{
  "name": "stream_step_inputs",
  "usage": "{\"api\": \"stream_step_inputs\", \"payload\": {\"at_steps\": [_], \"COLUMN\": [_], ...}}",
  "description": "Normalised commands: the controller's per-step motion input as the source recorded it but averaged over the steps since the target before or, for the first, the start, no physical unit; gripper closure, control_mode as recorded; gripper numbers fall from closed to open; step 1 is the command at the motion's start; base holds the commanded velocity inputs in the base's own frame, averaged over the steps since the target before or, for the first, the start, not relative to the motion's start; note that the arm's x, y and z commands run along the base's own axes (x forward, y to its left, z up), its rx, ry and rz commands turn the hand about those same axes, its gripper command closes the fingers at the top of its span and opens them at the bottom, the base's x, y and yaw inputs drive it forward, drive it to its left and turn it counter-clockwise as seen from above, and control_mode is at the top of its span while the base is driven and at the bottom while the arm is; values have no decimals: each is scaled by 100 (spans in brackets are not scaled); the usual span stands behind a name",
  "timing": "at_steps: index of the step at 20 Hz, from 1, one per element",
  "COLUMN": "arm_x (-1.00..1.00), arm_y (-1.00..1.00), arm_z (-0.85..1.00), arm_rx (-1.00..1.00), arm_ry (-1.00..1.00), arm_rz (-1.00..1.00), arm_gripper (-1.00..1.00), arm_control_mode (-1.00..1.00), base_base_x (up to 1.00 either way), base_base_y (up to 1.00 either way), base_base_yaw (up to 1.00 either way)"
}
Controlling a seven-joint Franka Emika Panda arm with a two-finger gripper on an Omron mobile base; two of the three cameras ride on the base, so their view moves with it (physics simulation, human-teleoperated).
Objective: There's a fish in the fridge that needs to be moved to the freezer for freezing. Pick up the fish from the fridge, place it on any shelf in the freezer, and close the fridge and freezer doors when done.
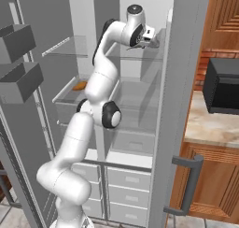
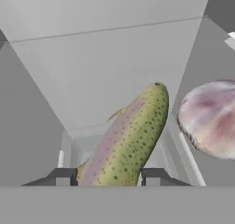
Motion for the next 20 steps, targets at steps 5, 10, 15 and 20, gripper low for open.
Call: {"api": "stream_step_inputs", "payload": {"at_steps": [5, 10, 15, 20], "arm_x": [-88, -100, -100, -100], "arm_y": [18, 37, 51, 12], "arm_z": [-53, -23, -1, 12], "arm_rx": [8, 11, 9, 3], "arm_ry": [10, -10, -26, -17], "arm_rz": [0, 0, 0, 0], "arm_gripper": [100, 100, 100, 100], "arm_control_mode": [-100, -100, -100, -100], "base_base_x": [0, 0, 0, 0], "base_base_y": [0, 0, 0, 0], "base_base_yaw": [0, 0, 0, 0]}}
